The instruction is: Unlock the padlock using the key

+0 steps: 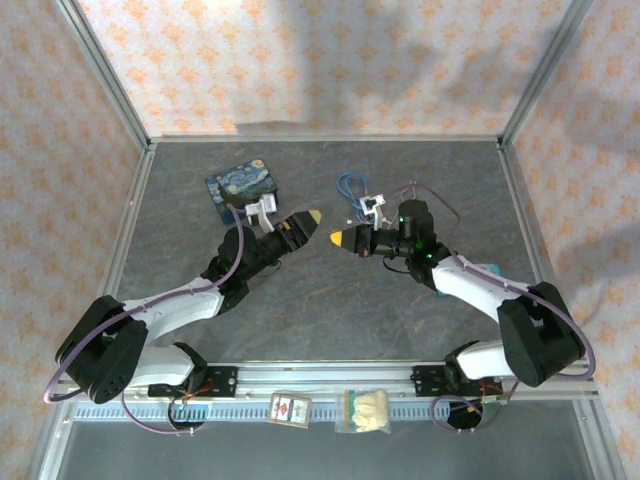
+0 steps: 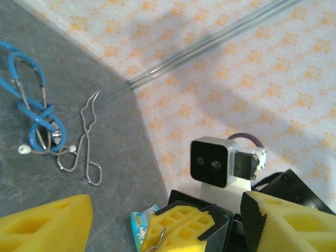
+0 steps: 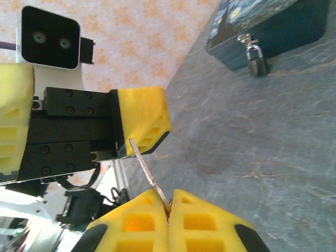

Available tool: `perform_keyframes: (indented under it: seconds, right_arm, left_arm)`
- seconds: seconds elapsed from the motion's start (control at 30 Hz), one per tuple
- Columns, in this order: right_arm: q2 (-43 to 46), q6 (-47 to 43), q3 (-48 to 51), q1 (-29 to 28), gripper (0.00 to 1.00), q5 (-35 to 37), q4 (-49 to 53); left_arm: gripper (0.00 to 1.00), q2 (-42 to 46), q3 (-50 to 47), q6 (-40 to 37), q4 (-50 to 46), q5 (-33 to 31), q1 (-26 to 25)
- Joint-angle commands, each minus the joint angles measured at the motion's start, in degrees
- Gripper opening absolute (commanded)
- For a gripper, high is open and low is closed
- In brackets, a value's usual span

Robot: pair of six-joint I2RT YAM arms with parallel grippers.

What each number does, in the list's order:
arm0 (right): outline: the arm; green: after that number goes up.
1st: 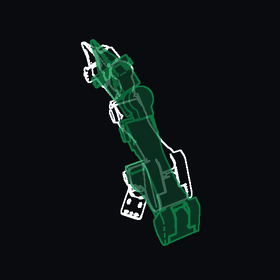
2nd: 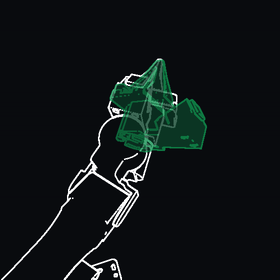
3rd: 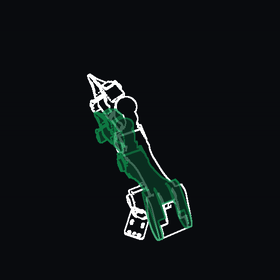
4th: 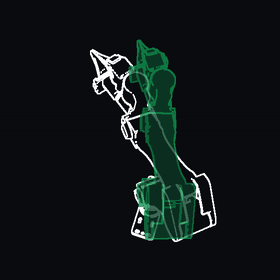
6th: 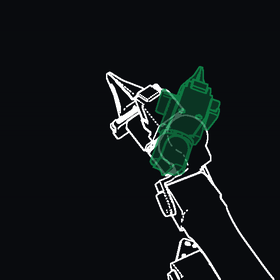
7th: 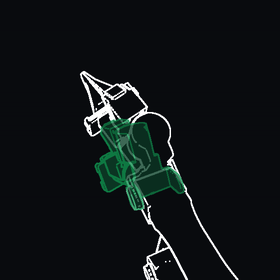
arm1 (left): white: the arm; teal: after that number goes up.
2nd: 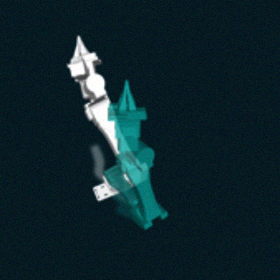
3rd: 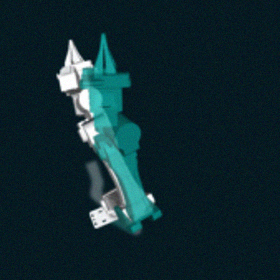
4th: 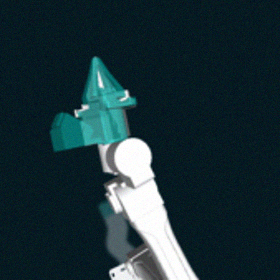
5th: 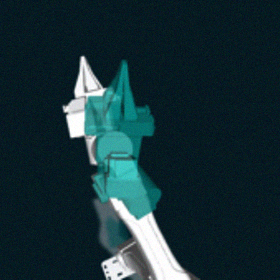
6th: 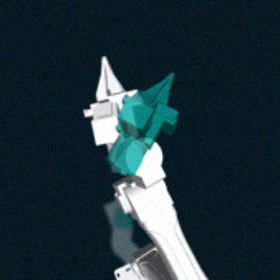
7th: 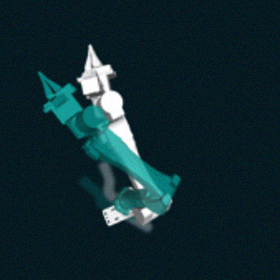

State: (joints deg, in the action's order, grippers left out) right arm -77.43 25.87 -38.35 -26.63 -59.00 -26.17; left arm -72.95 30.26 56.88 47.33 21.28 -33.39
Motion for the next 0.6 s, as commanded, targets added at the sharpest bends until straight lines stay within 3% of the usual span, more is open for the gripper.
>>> perform_keyframes:
  seconds: [0.0, 0.3, 0.57]
  right_arm:
    - [0.9, 2.5, -2.3, -0.2, 0.00, -4.7, -1.4]
    - [2.0, 4.8, -1.8, -0.2, 0.00, -3.9, -1.3]
    - [8.8, -4.3, -2.1, -1.5, 0.00, 8.1, 5.1]
  left_arm:
    - [0.73, 2.2, -0.1, -4.2, 4.0, 2.8, -0.2]
    - [0.69, 4.2, -2.4, -7.9, 3.4, 3.8, -0.1]
    - [0.72, 4.7, -4.9, -4.3, 6.0, -1.1, -0.1]
